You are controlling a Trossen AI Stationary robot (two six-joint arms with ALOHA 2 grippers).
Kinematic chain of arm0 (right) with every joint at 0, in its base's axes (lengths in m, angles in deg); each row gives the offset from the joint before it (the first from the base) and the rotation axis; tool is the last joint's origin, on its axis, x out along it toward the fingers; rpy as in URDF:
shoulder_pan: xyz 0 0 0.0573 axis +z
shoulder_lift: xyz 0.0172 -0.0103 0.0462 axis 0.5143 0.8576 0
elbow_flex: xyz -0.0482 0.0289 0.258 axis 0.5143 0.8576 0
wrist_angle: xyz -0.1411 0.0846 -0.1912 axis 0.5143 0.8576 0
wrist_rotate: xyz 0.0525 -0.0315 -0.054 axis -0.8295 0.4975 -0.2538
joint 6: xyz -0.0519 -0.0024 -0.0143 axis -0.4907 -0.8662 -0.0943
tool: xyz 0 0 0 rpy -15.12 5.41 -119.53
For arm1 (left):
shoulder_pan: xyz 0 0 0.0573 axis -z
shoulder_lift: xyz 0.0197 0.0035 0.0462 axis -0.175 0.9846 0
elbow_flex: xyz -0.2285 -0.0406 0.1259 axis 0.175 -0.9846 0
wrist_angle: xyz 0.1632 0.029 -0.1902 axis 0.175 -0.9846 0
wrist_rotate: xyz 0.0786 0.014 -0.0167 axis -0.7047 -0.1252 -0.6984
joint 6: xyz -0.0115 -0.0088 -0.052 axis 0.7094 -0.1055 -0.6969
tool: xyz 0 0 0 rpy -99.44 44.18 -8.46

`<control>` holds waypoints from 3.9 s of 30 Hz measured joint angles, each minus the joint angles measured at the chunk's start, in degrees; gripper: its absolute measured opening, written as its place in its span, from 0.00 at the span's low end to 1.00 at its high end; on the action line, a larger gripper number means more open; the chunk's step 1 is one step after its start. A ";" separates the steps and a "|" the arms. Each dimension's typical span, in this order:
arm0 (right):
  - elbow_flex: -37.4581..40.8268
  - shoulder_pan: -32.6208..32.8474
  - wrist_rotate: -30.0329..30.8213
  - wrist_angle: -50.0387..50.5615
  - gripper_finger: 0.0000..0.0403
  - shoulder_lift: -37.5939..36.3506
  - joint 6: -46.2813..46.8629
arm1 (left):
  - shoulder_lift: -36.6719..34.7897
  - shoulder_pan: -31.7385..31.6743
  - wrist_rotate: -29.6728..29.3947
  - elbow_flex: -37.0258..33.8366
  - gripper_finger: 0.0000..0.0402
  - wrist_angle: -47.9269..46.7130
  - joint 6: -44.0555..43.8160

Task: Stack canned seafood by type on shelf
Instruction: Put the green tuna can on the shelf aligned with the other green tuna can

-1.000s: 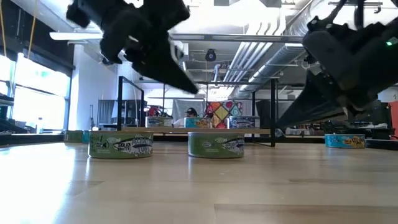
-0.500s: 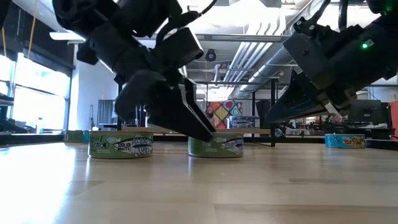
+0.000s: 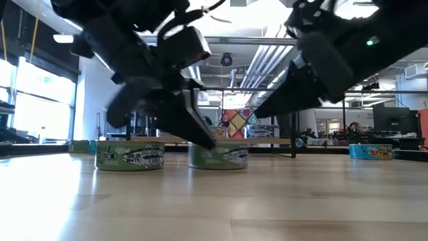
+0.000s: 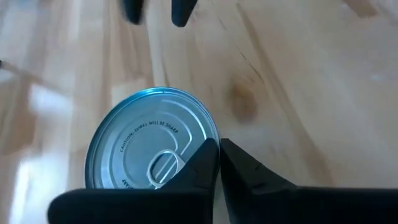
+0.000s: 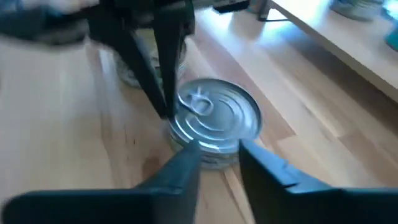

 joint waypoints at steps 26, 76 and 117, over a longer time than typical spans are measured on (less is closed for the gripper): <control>-4.80 -8.23 -17.48 -29.33 0.65 15.94 -58.76 | -15.11 0.31 9.10 -24.22 0.00 28.16 -13.65; -36.70 -15.96 -22.87 23.65 0.30 18.75 -21.07 | -25.50 7.90 -20.67 -24.04 0.44 12.89 -3.15; -35.73 -15.86 -23.87 27.79 0.59 18.69 -19.57 | -25.37 1.22 -5.75 -24.08 0.29 10.81 -4.70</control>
